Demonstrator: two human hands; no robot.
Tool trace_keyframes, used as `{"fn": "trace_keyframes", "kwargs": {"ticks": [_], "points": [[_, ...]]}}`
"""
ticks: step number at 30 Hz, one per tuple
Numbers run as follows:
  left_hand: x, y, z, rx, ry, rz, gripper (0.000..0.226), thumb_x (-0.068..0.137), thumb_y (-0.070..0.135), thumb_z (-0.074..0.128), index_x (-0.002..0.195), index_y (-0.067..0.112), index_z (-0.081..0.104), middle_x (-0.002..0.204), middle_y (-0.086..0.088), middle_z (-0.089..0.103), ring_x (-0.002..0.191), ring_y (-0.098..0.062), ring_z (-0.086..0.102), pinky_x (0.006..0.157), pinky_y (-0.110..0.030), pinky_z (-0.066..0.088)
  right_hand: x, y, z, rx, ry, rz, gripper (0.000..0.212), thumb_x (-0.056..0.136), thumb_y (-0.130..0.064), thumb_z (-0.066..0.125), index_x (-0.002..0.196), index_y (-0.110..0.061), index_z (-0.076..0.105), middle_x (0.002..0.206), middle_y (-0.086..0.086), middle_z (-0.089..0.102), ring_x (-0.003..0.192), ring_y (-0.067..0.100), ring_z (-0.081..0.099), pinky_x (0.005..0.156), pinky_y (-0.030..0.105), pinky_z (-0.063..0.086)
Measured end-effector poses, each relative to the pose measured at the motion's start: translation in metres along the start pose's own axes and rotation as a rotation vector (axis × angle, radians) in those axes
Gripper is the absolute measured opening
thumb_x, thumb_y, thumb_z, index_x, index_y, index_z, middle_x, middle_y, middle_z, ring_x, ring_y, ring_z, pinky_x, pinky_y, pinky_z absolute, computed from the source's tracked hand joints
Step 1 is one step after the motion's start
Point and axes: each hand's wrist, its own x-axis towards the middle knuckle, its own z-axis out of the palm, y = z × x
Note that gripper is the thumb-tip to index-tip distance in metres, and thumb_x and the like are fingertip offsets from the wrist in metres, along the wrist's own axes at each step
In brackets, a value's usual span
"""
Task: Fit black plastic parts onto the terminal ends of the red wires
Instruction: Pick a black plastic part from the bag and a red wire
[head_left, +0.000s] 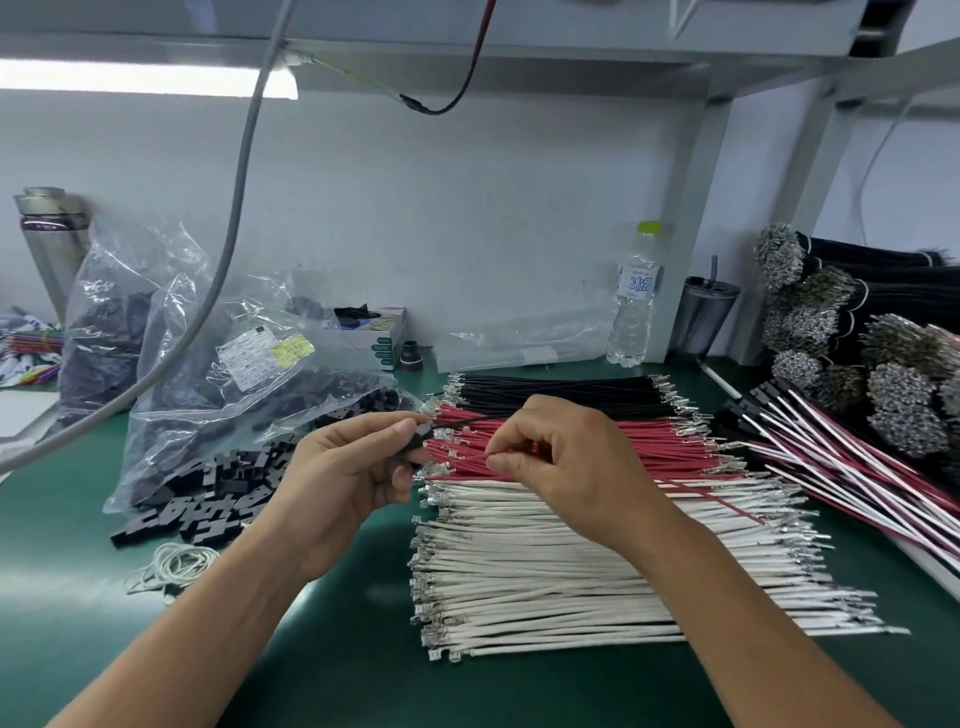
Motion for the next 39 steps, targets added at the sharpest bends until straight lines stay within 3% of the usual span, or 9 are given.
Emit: {"fn": "trace_keyframes", "kwargs": {"ticks": [3,6,19,24,31,39], "points": [[-0.001,0.000,0.000,0.015,-0.025,-0.004,0.024,0.077,0.014,0.075,0.098,0.003,0.080,0.078,-0.016,0.072,0.055,-0.018,0.058,0.052,-0.025,0.053,0.001,0.000,-0.003,0.075,0.049,0.026,0.005,0.088,-0.031,0.076,0.083,-0.033,0.073,0.085,-0.016,0.066,0.084,0.005,0.062,0.077,0.038,0.053],[-0.002,0.001,0.000,0.004,-0.057,-0.015,0.022,0.079,0.011,0.072,0.098,0.002,0.080,0.077,-0.016,0.070,0.056,-0.018,0.059,0.053,-0.025,0.053,0.001,0.002,-0.002,0.087,0.052,0.069,0.011,0.089,-0.031,0.074,0.080,-0.036,0.070,0.084,-0.016,0.067,0.082,0.006,0.062,0.078,0.041,0.053],[-0.005,0.002,0.003,0.012,-0.127,-0.024,0.021,0.077,0.012,0.073,0.094,0.003,0.081,0.076,-0.015,0.071,0.057,-0.018,0.059,0.054,-0.024,0.054,-0.001,-0.001,-0.005,-0.035,0.041,0.111,0.014,0.088,-0.035,0.071,0.075,-0.037,0.067,0.080,-0.019,0.066,0.078,0.001,0.061,0.076,0.037,0.053],[-0.005,0.002,0.003,0.049,-0.124,-0.033,0.018,0.077,0.008,0.073,0.092,0.002,0.081,0.074,-0.018,0.071,0.056,-0.018,0.060,0.053,-0.024,0.053,-0.002,-0.002,-0.002,-0.121,0.093,0.095,0.024,0.084,-0.052,0.071,0.068,-0.036,0.063,0.074,-0.019,0.062,0.073,0.001,0.058,0.066,0.027,0.047],[-0.004,0.001,0.003,0.042,-0.136,-0.028,0.018,0.075,0.008,0.074,0.091,0.002,0.081,0.074,-0.017,0.072,0.057,-0.017,0.062,0.053,-0.024,0.053,-0.001,-0.005,0.006,-0.066,0.136,0.210,0.034,0.077,-0.058,0.076,0.062,-0.029,0.066,0.059,-0.016,0.062,0.059,0.003,0.058,0.056,0.026,0.041],[-0.004,-0.001,0.003,0.034,-0.155,-0.059,0.018,0.076,0.008,0.074,0.092,0.002,0.081,0.077,-0.015,0.074,0.063,-0.017,0.068,0.054,-0.024,0.054,-0.002,-0.010,0.003,-0.059,0.236,0.176,0.031,0.074,-0.052,0.080,0.061,-0.030,0.064,0.074,-0.028,0.063,0.067,0.000,0.060,0.057,0.025,0.045]]}}
